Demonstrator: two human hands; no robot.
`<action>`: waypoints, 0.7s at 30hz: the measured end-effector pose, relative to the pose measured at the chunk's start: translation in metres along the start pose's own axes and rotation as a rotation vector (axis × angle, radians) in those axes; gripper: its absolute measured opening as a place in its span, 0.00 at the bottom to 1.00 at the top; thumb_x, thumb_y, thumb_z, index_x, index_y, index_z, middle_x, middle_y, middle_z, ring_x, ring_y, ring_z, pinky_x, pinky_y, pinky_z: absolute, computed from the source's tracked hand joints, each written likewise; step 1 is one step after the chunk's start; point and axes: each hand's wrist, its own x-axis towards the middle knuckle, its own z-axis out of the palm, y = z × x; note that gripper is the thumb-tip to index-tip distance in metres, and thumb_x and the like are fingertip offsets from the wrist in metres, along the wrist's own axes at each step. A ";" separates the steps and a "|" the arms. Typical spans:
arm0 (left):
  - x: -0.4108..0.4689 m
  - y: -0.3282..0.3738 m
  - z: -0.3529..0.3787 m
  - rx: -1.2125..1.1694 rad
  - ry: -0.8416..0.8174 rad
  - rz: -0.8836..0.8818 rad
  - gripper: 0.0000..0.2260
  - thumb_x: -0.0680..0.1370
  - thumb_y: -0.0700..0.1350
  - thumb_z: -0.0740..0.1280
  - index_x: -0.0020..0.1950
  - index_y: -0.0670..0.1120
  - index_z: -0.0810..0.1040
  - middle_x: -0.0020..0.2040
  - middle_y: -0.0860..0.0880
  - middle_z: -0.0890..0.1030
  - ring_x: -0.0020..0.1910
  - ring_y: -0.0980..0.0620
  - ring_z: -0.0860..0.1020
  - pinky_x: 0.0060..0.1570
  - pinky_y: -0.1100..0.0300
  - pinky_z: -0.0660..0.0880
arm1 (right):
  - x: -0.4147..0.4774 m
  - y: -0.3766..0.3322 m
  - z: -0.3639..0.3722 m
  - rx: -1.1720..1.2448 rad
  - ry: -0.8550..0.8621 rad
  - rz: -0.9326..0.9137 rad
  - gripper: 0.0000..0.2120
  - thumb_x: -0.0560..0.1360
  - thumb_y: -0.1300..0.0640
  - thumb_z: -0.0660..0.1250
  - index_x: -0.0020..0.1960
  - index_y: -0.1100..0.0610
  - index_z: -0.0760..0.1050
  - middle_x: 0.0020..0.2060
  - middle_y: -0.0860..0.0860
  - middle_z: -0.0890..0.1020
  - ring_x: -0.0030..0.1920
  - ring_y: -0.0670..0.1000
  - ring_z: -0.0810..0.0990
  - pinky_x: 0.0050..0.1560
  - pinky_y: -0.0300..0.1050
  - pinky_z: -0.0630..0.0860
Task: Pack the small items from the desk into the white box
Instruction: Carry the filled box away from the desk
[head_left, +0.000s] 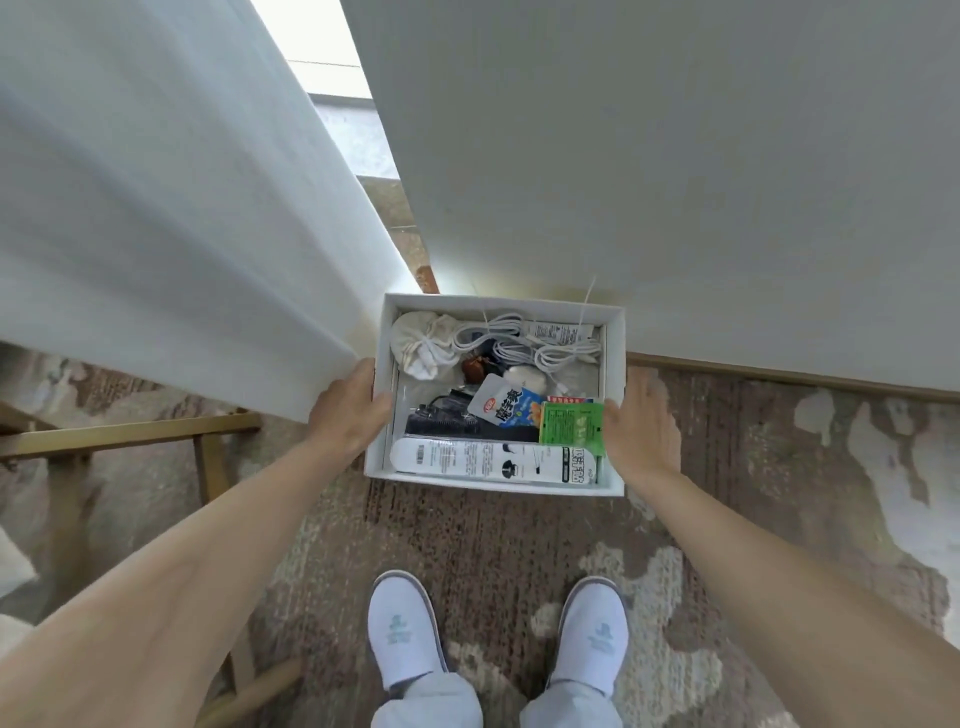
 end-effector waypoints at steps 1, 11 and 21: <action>-0.012 0.000 0.003 -0.067 -0.021 0.008 0.15 0.75 0.50 0.62 0.61 0.54 0.67 0.48 0.53 0.79 0.44 0.49 0.79 0.44 0.54 0.77 | -0.010 0.003 0.001 0.073 -0.029 0.008 0.17 0.79 0.56 0.58 0.66 0.56 0.62 0.62 0.58 0.74 0.43 0.59 0.76 0.38 0.48 0.66; -0.048 0.002 0.017 -0.035 -0.074 -0.111 0.17 0.79 0.40 0.54 0.68 0.47 0.59 0.57 0.41 0.76 0.50 0.40 0.76 0.52 0.44 0.76 | -0.055 0.015 0.020 0.204 0.013 0.070 0.06 0.82 0.58 0.54 0.52 0.60 0.67 0.29 0.51 0.73 0.29 0.52 0.74 0.26 0.46 0.60; -0.019 0.005 0.023 0.123 0.017 -0.071 0.13 0.79 0.38 0.54 0.62 0.48 0.59 0.35 0.42 0.75 0.34 0.42 0.76 0.37 0.46 0.77 | -0.043 0.010 0.023 0.122 0.074 0.090 0.07 0.81 0.60 0.56 0.55 0.63 0.68 0.28 0.53 0.74 0.27 0.53 0.71 0.28 0.46 0.62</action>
